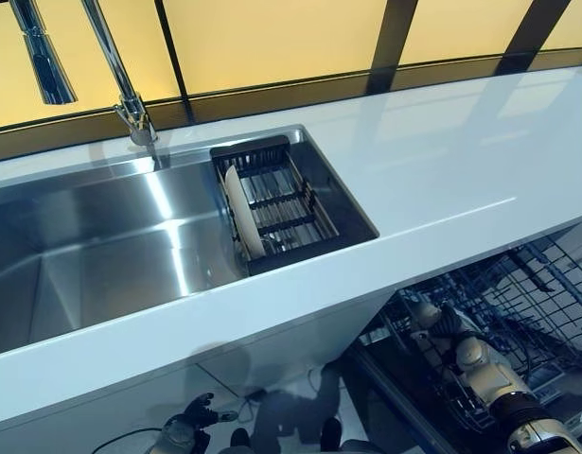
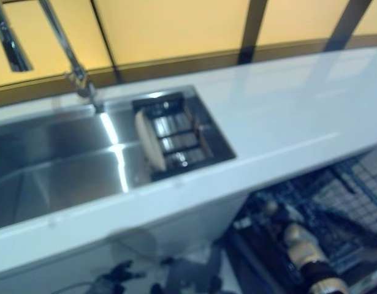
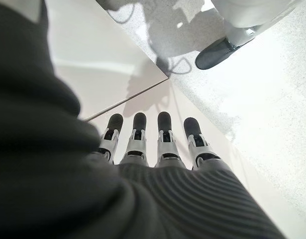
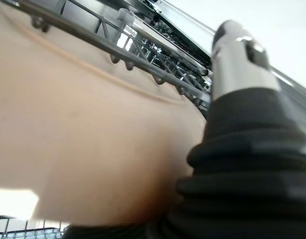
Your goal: Take plates into dishwasher
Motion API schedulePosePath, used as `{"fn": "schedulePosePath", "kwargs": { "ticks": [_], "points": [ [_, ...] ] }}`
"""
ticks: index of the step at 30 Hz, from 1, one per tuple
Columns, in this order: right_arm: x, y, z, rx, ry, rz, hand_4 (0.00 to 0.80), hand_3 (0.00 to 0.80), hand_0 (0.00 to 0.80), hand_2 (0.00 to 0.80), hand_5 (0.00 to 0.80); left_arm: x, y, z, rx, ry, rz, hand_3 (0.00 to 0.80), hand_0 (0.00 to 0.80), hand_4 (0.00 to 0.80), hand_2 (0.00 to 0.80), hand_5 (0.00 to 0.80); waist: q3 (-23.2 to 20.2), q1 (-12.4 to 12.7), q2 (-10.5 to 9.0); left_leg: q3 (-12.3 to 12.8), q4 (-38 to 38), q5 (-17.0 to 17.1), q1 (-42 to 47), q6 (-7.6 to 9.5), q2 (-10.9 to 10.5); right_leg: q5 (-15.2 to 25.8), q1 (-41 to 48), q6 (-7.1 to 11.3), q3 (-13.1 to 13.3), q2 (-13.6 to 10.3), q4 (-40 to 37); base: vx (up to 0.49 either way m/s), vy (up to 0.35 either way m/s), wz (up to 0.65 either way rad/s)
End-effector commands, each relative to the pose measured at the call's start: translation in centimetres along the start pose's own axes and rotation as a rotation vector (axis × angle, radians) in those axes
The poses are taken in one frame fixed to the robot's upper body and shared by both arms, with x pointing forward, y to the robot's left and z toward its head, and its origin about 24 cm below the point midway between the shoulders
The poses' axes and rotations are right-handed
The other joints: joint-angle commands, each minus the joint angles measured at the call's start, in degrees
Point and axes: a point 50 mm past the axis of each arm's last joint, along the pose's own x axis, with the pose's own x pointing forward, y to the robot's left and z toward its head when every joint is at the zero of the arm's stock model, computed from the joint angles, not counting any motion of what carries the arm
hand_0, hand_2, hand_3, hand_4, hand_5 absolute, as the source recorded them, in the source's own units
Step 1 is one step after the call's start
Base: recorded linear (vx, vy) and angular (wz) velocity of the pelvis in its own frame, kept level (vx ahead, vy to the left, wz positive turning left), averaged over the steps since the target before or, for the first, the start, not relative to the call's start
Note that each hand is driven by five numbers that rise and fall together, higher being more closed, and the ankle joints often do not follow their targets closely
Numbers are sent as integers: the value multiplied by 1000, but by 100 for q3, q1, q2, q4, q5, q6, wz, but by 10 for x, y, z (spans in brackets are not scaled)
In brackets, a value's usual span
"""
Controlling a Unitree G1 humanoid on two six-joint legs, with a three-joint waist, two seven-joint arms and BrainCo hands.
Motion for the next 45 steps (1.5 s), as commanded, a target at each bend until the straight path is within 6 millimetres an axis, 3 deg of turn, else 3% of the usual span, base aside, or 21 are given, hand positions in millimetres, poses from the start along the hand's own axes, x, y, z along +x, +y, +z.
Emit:
{"fn": "schedulePosePath", "kwargs": {
  "ticks": [1, 13, 23, 28, 34, 38, 42, 45],
  "points": [
    [-2, -14, 33, 121, -142, -67, 0, 0, 0, 0, 0, 3, 8, 11, 50, -29, 15, 0, 0, 0, 0, 0, -74, -38, -241, 444, -18, -17, -228, 421, -397, -408, 54, 160, 323, 209, 252, 0, 0, 0],
    [-43, -78, 52, 386, -445, -316, 0, 0, 0, 0, 0, -1, 14, -7, -12, 0, 57, 0, 0, 0, 0, 0, -33, -327, -313, 634, -18, -73, -145, 447, -339, -438, 27, 192, 447, 247, 305, 1, 0, -1],
    [-70, -127, 27, 538, -483, -453, 0, 0, 0, 0, 0, -4, 18, -24, -51, 30, 73, 0, 0, 0, 0, 0, -127, -565, -383, 870, -18, -117, -60, 449, -282, -504, 42, 190, 502, 241, 368, 18, 12, -6],
    [-86, -162, 21, 629, -557, -568, 0, 0, 0, 0, 0, -5, 19, -29, -70, 45, 79, 0, 0, 0, 0, 0, -163, -658, -437, 959, -18, -150, -11, 451, -263, -537, 49, 202, 516, 220, 418, 34, 42, -8],
    [-121, -208, 53, 585, -811, -736, 0, 0, 0, 0, 0, -5, 15, -30, -82, 51, 82, 0, 0, 0, 0, 0, -227, -644, -487, 997, -18, -205, 38, 486, -295, -545, 54, 217, 527, 176, 457, 43, 66, -4],
    [-150, -234, 89, 509, -1059, -785, 0, 0, 0, 0, 0, -4, 17, -30, -70, 52, 87, 0, 0, 0, 0, 0, -299, -563, -515, 973, -18, -238, 55, 513, -342, -561, 48, 243, 478, 114, 544, 47, 85, -7],
    [-174, -250, 124, 376, -1254, -808, 0, 0, 0, 0, 0, -3, 18, -27, -34, 48, 79, 0, 0, 0, 0, 0, -357, -386, -512, 879, -18, -272, 45, 544, -408, -602, 40, 290, 367, 25, 668, 48, 88, -1],
    [-179, -257, 149, 289, -1290, -780, 0, 0, 0, 0, 0, -2, 19, -24, -13, 44, 74, 0, 0, 0, 0, 0, -413, -228, -520, 793, -18, -274, -8, 563, -464, -561, -5, 353, 234, -56, 786, 47, 83, 5]
  ]
}}
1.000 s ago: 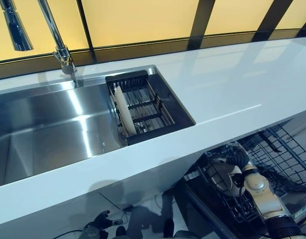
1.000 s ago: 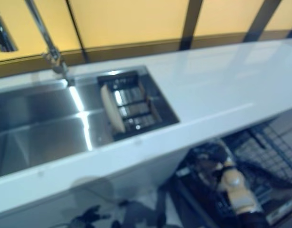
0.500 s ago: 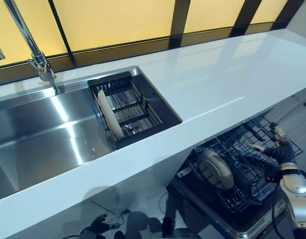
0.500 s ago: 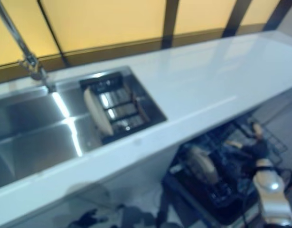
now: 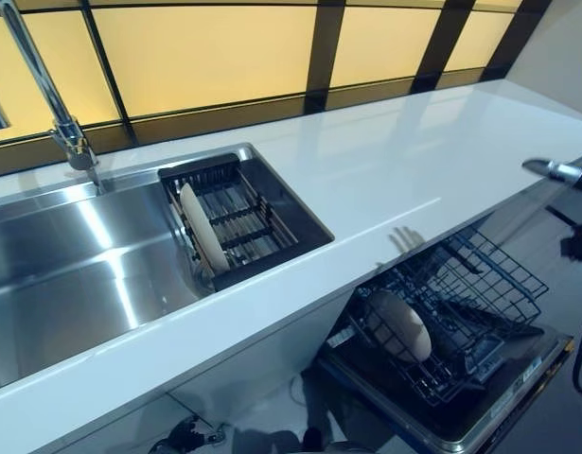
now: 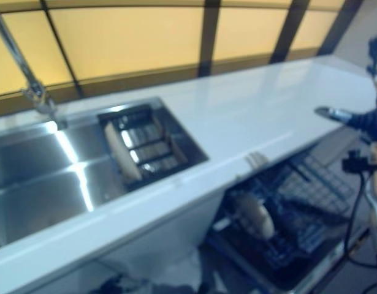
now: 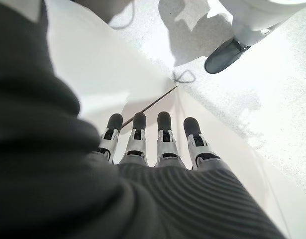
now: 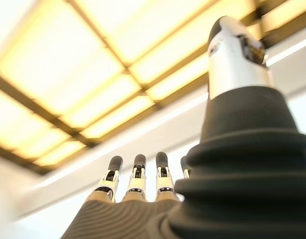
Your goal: Take plates into dishwasher
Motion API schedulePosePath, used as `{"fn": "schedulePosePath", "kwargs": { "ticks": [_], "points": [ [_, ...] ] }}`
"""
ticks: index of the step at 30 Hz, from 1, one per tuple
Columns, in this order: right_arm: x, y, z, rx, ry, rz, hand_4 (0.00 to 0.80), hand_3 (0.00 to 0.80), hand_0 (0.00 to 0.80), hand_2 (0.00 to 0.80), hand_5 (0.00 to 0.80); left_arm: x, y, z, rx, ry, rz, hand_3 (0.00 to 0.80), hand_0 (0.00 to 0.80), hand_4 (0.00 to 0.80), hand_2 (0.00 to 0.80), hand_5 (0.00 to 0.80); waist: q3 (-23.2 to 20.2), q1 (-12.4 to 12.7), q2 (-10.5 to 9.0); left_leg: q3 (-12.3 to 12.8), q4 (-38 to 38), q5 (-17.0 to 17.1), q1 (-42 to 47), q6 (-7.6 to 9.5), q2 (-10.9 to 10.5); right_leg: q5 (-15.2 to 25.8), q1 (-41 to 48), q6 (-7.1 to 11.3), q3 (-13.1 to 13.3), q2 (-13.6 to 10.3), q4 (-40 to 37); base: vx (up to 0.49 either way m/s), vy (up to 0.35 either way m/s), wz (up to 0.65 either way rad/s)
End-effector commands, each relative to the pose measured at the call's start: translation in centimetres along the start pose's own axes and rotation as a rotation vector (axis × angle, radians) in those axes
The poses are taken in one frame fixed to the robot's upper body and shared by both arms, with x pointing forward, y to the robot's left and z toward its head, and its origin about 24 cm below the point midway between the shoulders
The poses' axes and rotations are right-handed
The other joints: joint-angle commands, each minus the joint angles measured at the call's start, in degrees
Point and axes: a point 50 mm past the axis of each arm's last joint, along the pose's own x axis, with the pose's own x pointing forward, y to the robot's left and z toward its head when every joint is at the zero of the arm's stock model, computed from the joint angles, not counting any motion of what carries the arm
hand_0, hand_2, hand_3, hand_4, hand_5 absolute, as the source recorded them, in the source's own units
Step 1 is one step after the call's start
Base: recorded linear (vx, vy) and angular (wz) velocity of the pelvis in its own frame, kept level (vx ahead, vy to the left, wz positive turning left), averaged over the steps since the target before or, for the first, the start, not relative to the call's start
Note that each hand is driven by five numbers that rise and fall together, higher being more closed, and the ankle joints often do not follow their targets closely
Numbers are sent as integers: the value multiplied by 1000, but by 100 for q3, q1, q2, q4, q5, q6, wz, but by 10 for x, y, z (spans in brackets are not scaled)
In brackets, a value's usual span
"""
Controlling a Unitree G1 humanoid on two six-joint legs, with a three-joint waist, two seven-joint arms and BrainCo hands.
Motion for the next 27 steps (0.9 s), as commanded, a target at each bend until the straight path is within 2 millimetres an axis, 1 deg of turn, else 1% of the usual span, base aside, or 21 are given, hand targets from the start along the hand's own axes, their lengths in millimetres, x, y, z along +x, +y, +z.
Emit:
{"fn": "schedulePosePath", "kwargs": {
  "ticks": [1, 4, 9, 12, 15, 17, 19, 22, 25, 27],
  "points": [
    [32, 1, 36, -28, -175, 42, 0, 0, 0, 0, 0, 5, 17, 16, 36, -38, 43, 0, 0, 0, 0, 0, -14, 392, -111, 193, 19, -199, -223, 549, -465, -570, -22, 346, -166, -44, 814, 60, 87, 16],
    [44, 15, 33, 0, -141, 112, 0, 0, 0, 0, 0, 4, 18, 14, 48, -33, 48, 0, 0, 0, 0, 0, -15, 543, -127, 89, 19, -206, -261, 591, -540, -474, -89, 418, -267, -135, 989, 53, 74, 26],
    [52, 44, 25, 167, -59, 180, 0, 0, 0, 0, 0, 4, 23, 10, 47, -19, 68, 0, 0, 0, 0, 0, 37, 727, -99, -80, 19, -180, -286, 657, -615, -426, -191, 462, -324, -253, 1288, 39, 81, 24],
    [56, 63, 20, 289, -14, 170, 0, 0, 0, 0, 0, 4, 25, 10, 45, -9, 72, 0, 0, 0, 0, 0, 73, 825, -54, -180, 19, -148, -291, 673, -632, -452, -199, 456, -348, -306, 1407, 27, 103, 18],
    [59, 82, 16, 407, 42, 143, 0, 0, 0, 0, 0, 5, 24, 12, 43, -9, 65, 0, 0, 0, 0, 0, 103, 925, -14, -276, 19, -159, -292, 714, -692, -372, -210, 476, -386, -402, 1555, 35, 105, 10],
    [59, 90, 12, 467, 74, 107, 0, 0, 0, 0, 0, 5, 22, 14, 48, -14, 56, 0, 0, 0, 0, 0, 118, 979, 9, -335, 19, -171, -282, 738, -726, -315, -215, 475, -405, -465, 1657, 38, 91, 18],
    [61, 93, 10, 467, 86, 71, 0, 0, 0, 0, 0, 5, 20, 16, 53, -18, 49, 0, 0, 0, 0, 0, 124, 1016, 19, -392, 19, -184, -272, 760, -755, -276, -221, 479, -422, -514, 1744, 36, 67, 15],
    [65, 93, 8, 461, 93, 1, 0, 0, 0, 0, 0, 5, 17, 17, 62, -22, 36, 0, 0, 0, 0, 0, 121, 1071, 40, -462, 19, -198, -245, 780, -783, -249, -226, 480, -459, -579, 1861, 37, 60, 26],
    [66, 91, 4, 432, 106, -54, 0, 0, 0, 0, 0, 5, 14, 16, 68, -21, 33, 0, 0, 0, 0, 0, 101, 1109, 48, -432, 19, -214, -227, 751, -784, -140, -215, 513, -569, -703, 1751, 15, 13, 9],
    [67, 90, 3, 423, 115, -66, 0, 0, 0, 0, 0, 5, 16, 15, 68, -16, 38, 0, 0, 0, 0, 0, 92, 1106, 60, -405, 19, -220, -224, 734, -763, -134, -231, 519, -597, -715, 1685, -22, -38, 9]
  ]
}}
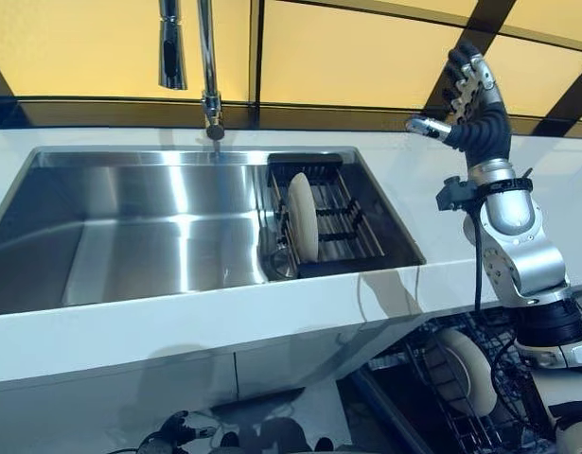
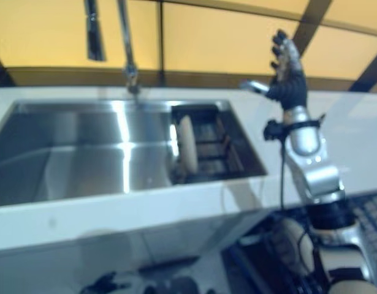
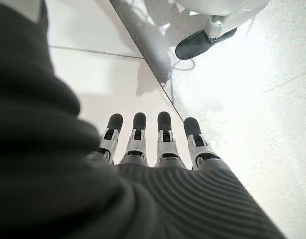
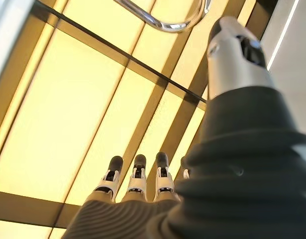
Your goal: Take plates into dishwasher
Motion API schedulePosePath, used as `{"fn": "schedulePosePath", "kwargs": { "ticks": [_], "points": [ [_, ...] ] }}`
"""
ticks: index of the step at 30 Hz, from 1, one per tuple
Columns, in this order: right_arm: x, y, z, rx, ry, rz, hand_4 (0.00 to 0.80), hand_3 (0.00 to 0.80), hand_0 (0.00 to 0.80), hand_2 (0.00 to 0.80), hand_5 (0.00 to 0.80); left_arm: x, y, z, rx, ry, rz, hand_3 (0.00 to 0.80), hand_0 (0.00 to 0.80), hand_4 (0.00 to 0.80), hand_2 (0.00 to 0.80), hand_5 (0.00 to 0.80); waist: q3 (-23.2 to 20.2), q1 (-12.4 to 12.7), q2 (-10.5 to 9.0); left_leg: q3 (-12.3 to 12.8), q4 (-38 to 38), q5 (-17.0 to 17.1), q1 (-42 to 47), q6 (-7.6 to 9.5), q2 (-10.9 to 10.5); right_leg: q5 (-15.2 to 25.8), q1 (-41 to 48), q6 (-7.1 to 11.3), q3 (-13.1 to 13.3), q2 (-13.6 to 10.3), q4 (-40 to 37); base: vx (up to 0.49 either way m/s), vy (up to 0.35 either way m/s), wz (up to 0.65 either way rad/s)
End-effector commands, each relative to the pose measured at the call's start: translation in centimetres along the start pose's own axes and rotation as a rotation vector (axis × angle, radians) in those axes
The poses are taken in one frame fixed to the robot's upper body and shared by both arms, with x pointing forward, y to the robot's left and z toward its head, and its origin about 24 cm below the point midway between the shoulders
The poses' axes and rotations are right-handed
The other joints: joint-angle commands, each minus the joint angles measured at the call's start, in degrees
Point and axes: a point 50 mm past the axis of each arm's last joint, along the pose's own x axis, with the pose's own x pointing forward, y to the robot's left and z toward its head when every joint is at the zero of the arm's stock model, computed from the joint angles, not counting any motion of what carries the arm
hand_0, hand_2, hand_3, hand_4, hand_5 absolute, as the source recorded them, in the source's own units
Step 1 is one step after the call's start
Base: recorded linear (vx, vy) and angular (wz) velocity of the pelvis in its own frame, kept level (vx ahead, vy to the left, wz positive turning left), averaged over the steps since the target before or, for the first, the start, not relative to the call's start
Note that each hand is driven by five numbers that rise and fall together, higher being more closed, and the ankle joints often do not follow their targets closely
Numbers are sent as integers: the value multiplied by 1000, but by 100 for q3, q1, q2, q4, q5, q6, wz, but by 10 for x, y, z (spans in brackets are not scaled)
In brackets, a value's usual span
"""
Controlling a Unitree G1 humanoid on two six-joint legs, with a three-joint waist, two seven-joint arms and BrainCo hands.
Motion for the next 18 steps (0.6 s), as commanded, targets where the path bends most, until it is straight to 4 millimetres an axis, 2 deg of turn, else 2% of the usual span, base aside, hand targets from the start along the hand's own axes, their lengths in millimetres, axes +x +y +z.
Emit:
{"fn": "schedulePosePath", "kwargs": {
  "ticks": [1, 6, 9, 12, 18],
  "points": [
    [19, -10, 31, -10, -139, -90, 0, 0, 0, 0, 0, 2, -1, 12, 45, -32, -3, 0, 0, 0, 0, 0, -191, 190, 169, 485, 10, -274, -9, 335, -403, 19, -71, 237, -106, -131, 631, -39, -68, 8],
    [21, -12, 24, 48, -76, -92, 0, 0, 0, 0, 0, 3, 8, 12, 37, -18, 27, 0, 0, 0, 0, 0, -229, 168, 134, 461, 10, -242, -56, 291, -342, -128, -33, 224, -70, 41, 343, -98, -156, 2],
    [23, -7, 17, 133, -6, -47, 0, 0, 0, 0, 0, 4, 10, 13, 5, -17, 33, 0, 0, 0, 0, 0, -276, 168, 116, 401, 10, -182, -108, 247, -296, -326, 79, 138, 44, 227, 138, -87, -150, -1],
    [22, 7, 6, 297, 80, 47, 0, 0, 0, 0, 0, 4, 7, 13, -37, -14, 31, 0, 0, 0, 0, 0, -309, 208, 68, 315, 10, -129, -127, 153, -249, -466, 278, -16, 104, 387, -186, -71, -140, 6],
    [17, 39, -4, 492, 192, 97, 0, 0, 0, 0, 0, 3, -5, 16, -35, -26, 11, 0, 0, 0, 0, 0, -288, 279, 59, 350, 10, -36, -146, 39, -219, -476, 482, -147, -10, 505, -431, -51, -59, 11]
  ]
}}
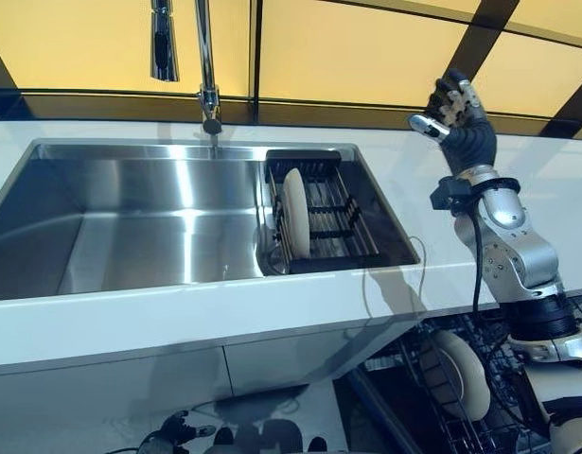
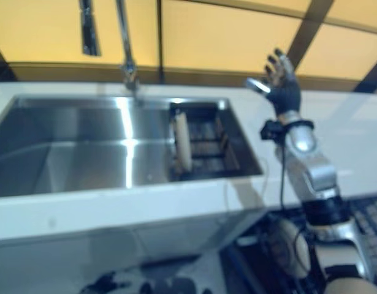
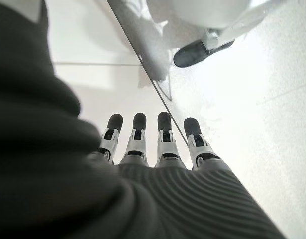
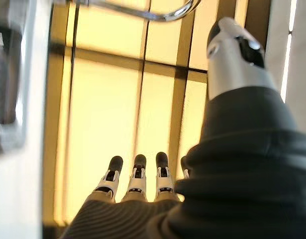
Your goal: Take plates into dishwasher
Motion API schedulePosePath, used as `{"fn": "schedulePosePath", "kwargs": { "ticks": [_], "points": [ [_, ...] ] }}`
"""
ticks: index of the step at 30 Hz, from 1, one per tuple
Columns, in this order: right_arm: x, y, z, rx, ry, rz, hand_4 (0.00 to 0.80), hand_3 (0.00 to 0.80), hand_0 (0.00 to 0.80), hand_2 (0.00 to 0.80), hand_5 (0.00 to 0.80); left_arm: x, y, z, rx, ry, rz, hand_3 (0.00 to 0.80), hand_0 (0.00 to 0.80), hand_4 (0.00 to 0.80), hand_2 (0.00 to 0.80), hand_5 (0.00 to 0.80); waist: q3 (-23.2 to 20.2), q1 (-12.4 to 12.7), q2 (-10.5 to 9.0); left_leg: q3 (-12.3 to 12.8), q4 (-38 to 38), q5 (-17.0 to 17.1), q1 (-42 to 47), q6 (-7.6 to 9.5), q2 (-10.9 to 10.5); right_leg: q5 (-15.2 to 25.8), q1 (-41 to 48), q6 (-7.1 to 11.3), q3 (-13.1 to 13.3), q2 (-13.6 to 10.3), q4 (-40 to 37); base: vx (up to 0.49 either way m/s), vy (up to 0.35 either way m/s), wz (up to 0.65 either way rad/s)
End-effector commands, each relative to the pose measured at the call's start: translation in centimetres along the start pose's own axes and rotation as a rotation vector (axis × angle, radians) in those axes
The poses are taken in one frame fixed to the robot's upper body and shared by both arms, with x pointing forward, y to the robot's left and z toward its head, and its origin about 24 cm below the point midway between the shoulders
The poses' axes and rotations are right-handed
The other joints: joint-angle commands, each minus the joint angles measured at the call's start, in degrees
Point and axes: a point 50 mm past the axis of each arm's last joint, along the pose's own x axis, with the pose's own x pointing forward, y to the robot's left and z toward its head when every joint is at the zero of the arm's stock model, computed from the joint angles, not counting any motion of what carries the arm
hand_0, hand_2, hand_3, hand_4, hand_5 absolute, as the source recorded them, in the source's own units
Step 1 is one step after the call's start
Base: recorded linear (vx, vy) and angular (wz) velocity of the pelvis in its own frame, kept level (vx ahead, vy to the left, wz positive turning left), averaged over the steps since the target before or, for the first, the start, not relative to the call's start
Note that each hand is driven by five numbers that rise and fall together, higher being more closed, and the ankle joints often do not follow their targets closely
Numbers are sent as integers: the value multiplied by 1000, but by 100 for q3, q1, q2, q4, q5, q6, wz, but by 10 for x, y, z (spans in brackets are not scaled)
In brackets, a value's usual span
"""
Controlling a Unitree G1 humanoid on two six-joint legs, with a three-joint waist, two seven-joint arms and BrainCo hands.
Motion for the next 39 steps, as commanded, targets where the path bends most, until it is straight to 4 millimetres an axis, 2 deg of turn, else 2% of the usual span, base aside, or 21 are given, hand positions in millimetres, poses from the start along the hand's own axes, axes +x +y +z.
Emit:
{"fn": "schedulePosePath", "kwargs": {
  "ticks": [1, 6, 13, 24, 39],
  "points": [
    [15, 29, 19, 111, -47, 66, 0, 0, 0, 0, 0, 3, -1, 16, -14, -40, 14, 0, 0, 0, 0, 0, -274, 280, 157, 479, -115, -147, -9, 303, -324, -488, 21, -50, 37, 197, 515, -59, -27, 6],
    [16, 49, 22, 85, -62, 63, 0, 0, 0, 0, 0, 4, -7, 27, 1, -66, -7, 0, 0, 0, 0, 0, -249, 314, 178, 447, -115, -87, -54, 271, -329, -495, 74, -100, -30, 230, 442, -51, -7, 4],
    [23, 60, 18, 35, -12, 24, 0, 0, 0, 0, 0, 5, -14, 33, 31, -76, -26, 0, 0, 0, 0, 0, -259, 357, 212, 358, -115, -53, -59, 251, -361, -480, 133, -137, -83, 245, 364, -9, 2, 2],
    [39, 43, 10, -41, 52, -117, 0, 0, 0, 0, 0, 5, -17, 36, 46, -72, -40, 0, 0, 0, 0, 0, -268, 451, 288, 199, -115, -56, -24, 256, -423, -544, 195, -158, -201, 219, 422, 10, 21, 6],
    [44, 41, -9, -95, 163, -47, 0, 0, 0, 0, 0, 6, -14, 40, 53, -75, -36, 0, 0, 0, 0, 0, -249, 522, 271, 130, -115, -78, 9, 292, -448, -579, 185, -141, -258, 199, 531, 7, 5, 4]
  ]
}}
